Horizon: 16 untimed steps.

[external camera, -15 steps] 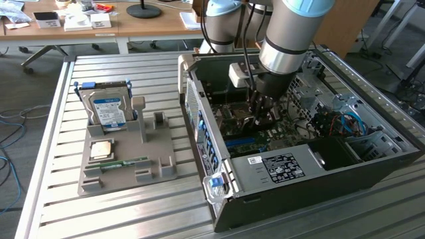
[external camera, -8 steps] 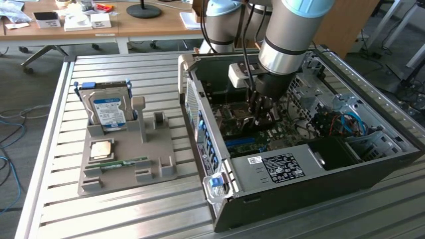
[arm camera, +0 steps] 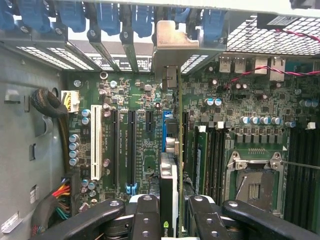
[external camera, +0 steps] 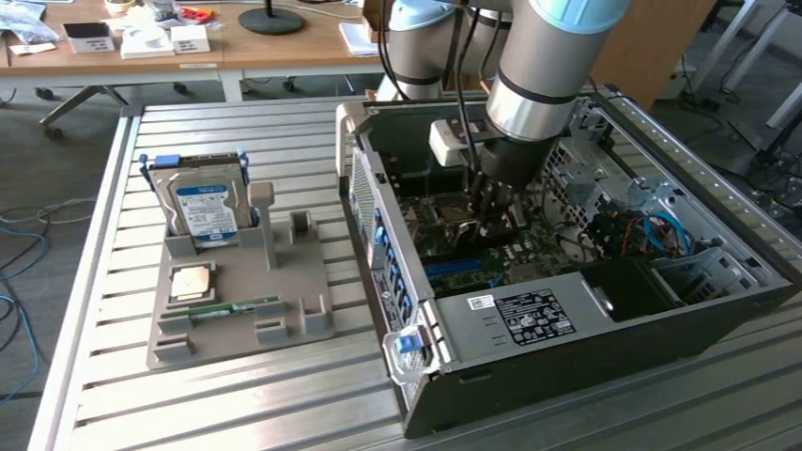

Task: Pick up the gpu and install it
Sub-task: 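Insert the gpu into the slot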

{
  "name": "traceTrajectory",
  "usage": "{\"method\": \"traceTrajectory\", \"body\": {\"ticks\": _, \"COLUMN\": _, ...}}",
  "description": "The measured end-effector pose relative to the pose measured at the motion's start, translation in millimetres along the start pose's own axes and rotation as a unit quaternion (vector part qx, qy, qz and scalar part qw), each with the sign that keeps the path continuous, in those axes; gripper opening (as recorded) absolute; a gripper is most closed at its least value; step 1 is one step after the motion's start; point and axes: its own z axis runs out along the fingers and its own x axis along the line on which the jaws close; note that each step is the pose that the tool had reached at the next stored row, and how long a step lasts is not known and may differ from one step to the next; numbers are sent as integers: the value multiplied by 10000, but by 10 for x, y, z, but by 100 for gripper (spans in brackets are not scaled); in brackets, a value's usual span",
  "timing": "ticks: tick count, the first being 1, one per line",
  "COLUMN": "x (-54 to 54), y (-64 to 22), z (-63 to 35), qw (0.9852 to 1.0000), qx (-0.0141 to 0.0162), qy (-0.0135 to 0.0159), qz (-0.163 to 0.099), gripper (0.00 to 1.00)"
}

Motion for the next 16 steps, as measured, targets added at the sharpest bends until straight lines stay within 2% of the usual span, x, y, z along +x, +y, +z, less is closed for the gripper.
{"method": "traceTrajectory", "body": {"ticks": 16, "x": -4, "y": 22, "z": 11, "qw": 10000, "qx": 0, "qy": 0, "qz": 1, "gripper": 27}}
